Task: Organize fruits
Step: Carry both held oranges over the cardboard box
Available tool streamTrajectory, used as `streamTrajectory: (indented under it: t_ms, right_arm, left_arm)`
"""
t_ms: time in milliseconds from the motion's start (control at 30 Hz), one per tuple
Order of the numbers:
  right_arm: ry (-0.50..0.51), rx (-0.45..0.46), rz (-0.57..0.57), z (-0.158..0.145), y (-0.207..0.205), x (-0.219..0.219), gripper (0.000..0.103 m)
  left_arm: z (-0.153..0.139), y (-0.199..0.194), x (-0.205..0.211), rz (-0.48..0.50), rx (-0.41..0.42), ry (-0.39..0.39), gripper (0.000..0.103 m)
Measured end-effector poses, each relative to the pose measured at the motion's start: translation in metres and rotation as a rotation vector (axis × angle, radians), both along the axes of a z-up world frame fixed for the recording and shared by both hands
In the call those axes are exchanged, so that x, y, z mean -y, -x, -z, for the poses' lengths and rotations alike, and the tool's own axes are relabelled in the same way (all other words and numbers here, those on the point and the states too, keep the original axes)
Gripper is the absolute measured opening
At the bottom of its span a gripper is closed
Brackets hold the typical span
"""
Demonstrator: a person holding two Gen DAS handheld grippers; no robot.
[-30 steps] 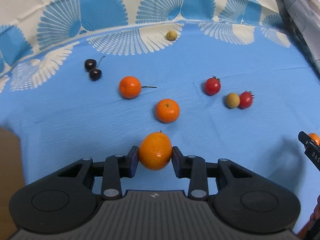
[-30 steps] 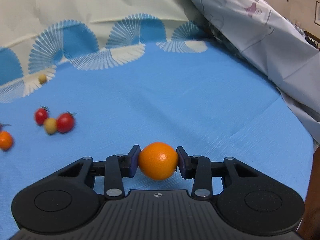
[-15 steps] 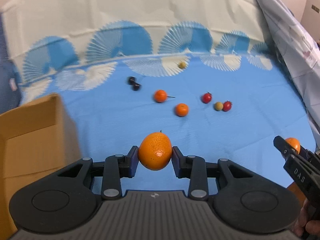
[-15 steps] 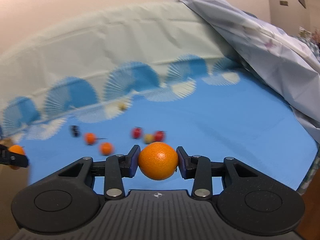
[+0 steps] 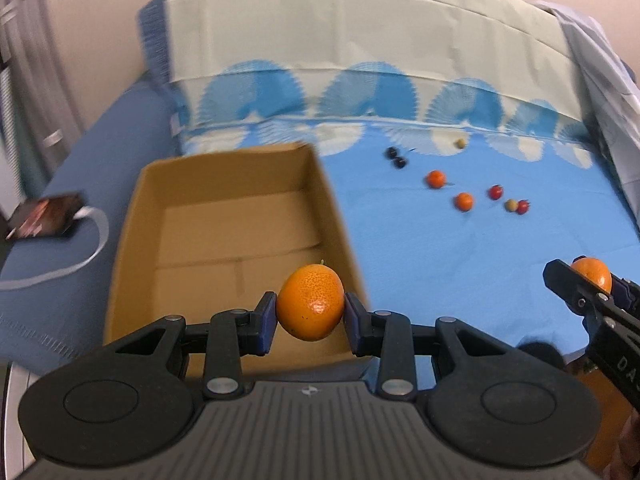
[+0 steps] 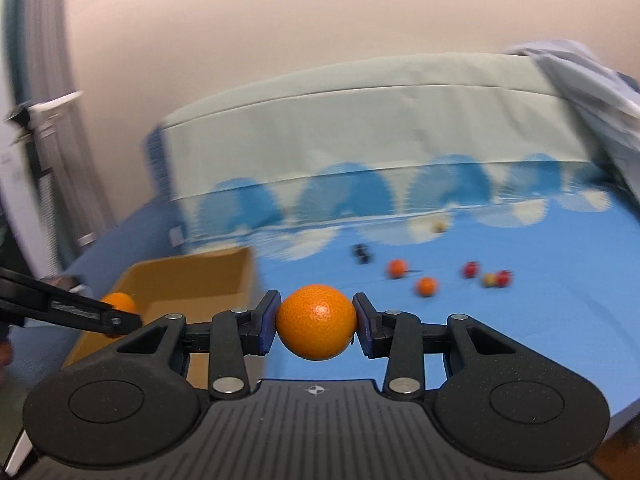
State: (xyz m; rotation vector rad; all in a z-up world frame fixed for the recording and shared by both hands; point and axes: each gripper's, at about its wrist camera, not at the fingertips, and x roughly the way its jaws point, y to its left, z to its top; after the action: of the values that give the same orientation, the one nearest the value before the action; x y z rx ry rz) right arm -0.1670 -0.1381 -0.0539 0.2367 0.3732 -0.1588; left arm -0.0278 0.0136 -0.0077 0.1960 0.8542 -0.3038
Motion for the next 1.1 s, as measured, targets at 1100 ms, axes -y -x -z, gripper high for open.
streamTrajectory:
  t_ms: [1100]
  right_arm:
    - [0.154,-0.054,-0.186,-0.012,0.012,-0.111,0.041]
  left_arm:
    - [0.018,0.06,-0.102,-0.13,-0.019,0.086,0.039]
